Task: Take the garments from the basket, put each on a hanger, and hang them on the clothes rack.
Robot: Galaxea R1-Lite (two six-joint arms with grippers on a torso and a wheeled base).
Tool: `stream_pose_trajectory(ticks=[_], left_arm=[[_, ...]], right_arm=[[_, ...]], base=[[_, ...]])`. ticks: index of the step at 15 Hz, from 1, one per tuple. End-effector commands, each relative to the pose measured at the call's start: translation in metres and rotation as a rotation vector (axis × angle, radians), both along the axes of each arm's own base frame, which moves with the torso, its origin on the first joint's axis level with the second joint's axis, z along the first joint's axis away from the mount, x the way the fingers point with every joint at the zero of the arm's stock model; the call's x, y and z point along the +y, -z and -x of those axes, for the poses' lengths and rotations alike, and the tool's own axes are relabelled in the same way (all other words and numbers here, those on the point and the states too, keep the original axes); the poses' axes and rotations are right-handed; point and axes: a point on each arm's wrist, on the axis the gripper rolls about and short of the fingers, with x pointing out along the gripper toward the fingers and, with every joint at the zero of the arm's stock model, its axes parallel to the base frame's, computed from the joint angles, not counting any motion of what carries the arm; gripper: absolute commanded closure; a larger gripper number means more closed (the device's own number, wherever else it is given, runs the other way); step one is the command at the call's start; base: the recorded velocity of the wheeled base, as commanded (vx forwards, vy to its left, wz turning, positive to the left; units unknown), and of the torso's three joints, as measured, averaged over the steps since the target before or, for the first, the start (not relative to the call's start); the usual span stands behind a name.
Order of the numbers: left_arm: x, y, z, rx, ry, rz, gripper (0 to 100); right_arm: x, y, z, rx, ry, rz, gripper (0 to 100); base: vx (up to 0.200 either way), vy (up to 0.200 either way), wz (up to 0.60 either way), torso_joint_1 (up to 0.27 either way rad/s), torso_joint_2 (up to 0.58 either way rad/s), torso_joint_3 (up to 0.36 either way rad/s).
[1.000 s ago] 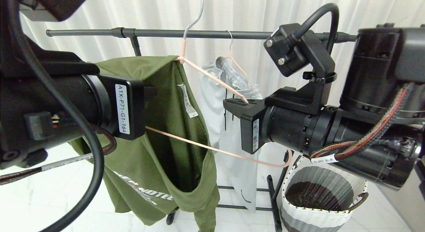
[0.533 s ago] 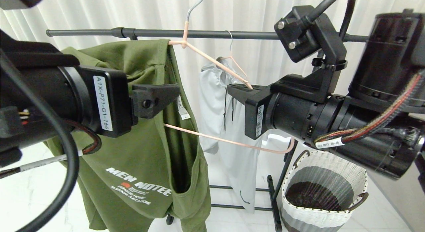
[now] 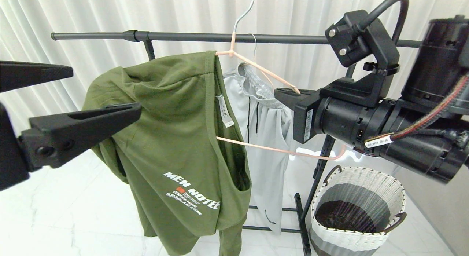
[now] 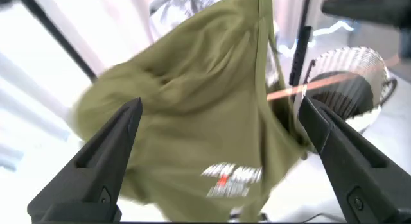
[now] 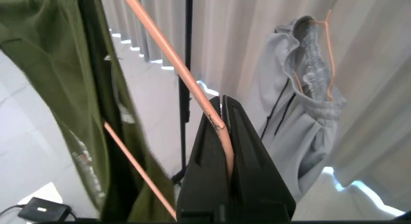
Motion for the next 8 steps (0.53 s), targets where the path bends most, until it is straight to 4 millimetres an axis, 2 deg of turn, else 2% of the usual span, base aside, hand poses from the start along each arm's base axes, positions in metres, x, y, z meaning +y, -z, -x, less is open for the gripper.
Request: stream_pose_trajectory(ticks=[1,5,8], left_arm=[[0.015,-0.001,0.008,-0.021,-0.015,0.026,0],[0.025,-0.008,0.005,-0.069,-0.06,-0.024,0],[0.033,-0.012,-0.007,-0.16,0.029,-0.154,0]], right_arm=[[-0.01,-0.002,0.005,-0.006,0.006,-0.005,100],[-0.027,0.0,0.014,-0.014,0.014,0.007,100],[-0.038,0.003,0.022,-0.016,0.016,0.014,100]], base=[[0.0,0.0,0.0,0.0,0.0,0.0],[0.0,0.0,0.0,0.0,0.0,0.0],[0.0,0.0,0.0,0.0,0.0,0.0]])
